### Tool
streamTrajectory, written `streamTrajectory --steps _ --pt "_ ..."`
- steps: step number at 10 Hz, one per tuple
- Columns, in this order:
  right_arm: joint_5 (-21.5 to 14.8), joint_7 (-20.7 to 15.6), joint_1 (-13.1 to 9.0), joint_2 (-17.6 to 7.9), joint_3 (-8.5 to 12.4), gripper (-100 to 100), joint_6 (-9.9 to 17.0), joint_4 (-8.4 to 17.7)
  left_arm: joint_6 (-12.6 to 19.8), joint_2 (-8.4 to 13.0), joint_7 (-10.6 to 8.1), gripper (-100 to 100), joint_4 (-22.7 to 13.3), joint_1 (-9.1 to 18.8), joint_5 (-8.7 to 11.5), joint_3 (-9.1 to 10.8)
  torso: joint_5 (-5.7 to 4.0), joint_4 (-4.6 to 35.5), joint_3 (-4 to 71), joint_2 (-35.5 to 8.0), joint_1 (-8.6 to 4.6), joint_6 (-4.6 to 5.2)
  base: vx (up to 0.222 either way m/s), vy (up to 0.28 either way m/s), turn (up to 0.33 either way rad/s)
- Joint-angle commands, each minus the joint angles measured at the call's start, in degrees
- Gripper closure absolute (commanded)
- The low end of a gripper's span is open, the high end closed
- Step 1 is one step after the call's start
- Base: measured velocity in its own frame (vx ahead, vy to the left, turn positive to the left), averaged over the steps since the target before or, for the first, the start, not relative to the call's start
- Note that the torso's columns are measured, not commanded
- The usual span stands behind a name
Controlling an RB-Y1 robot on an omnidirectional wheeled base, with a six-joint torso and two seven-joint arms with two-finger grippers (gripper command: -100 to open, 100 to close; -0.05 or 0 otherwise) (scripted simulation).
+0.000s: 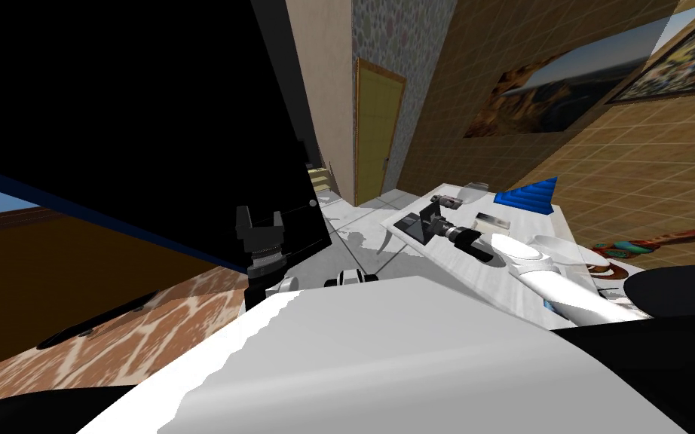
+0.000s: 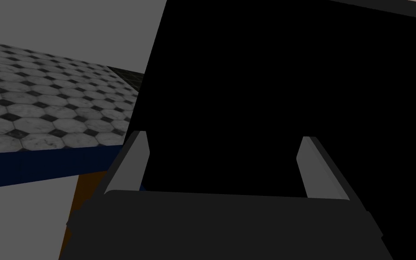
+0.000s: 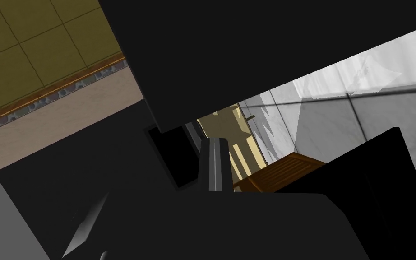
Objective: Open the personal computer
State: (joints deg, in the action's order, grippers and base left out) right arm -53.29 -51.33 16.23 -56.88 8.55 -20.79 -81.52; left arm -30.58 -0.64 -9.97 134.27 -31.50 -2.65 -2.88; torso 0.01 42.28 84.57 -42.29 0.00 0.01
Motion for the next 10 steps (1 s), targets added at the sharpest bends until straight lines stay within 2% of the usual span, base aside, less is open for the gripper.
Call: streamTrajectory --steps 1,2,3,10 --pt "0.2 2.5 1.2 -4.3 -0.4 100 0.0 0.6 0.0 0.0 0.0 0 0.0 0.0 0.0 0.0 -0.03 0.0 0.0 0.0 -0.01 -0.01 0.046 0.073 0.013" --pt "0.2 2.0 0.9 -3.2 -0.3 100 -0.2 0.7 0.0 0.0 0.0 0 0.0 0.0 0.0 0.0 -0.03 0.0 0.0 0.0 -0.08 -0.01 0.017 0.025 0.001" --pt "0.1 3.0 1.8 -5.2 -0.4 -100 -1.0 1.1 0.0 0.0 0.0 0 0.0 0.0 0.0 0.01 -0.08 0.0 -0.1 -0.1 -0.19 0.0 0.067 0.031 -0.022" --pt "-0.1 5.9 5.2 -11.9 -0.8 -100 -4.3 2.7 0.0 0.0 0.0 0 0.0 0.0 0.0 0.01 -0.03 0.0 0.0 0.0 -0.03 0.0 0.091 0.04 -0.017"
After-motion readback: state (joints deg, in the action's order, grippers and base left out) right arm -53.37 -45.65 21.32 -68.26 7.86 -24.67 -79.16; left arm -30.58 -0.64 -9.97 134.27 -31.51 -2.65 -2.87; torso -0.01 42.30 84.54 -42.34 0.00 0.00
